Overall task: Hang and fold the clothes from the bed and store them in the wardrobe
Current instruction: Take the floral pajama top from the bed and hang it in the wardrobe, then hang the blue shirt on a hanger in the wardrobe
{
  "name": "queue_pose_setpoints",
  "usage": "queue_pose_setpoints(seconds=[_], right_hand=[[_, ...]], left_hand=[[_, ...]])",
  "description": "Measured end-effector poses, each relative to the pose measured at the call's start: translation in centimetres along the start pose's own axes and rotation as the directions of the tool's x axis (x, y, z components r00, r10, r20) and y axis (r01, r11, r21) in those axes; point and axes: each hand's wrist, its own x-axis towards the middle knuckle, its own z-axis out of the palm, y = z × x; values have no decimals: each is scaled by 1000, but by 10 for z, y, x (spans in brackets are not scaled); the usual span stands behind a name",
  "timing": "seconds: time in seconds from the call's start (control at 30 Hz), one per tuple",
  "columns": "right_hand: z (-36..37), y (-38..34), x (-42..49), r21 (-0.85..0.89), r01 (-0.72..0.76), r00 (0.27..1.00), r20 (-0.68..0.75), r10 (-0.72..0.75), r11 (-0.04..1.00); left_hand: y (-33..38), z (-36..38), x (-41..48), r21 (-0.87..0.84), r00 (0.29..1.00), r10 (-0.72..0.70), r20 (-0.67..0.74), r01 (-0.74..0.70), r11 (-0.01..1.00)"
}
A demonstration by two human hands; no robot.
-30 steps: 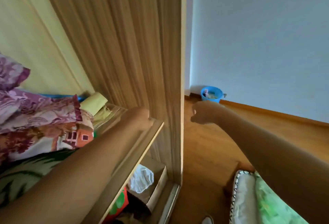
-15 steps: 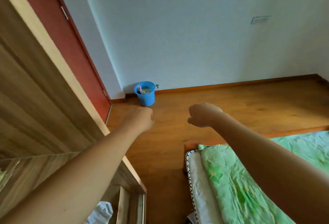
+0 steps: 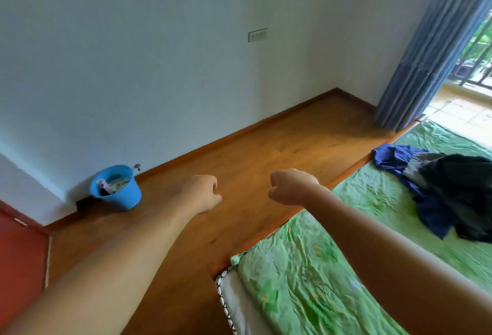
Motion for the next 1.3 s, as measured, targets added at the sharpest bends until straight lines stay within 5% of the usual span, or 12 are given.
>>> queue_pose_setpoints(seconds=[0.23, 0.47, 0.93, 1.3], right_hand=[[-8, 90, -13, 59, -257, 964, -50, 260, 965], [-10, 121, -17, 68, -508, 851, -114, 513, 858], [-47, -3, 164, 201, -765, 605, -104, 790, 612], [-55, 20, 222, 254, -839, 484, -54, 873, 481]], left_hand=[[88, 9, 89, 83, 962, 271, 5, -271, 959], [142, 10, 155, 96, 851, 523, 47, -525, 846], [29, -63, 370, 102, 629, 768, 121, -777, 621], [51, -72, 455, 67, 531, 843, 89, -848, 527]])
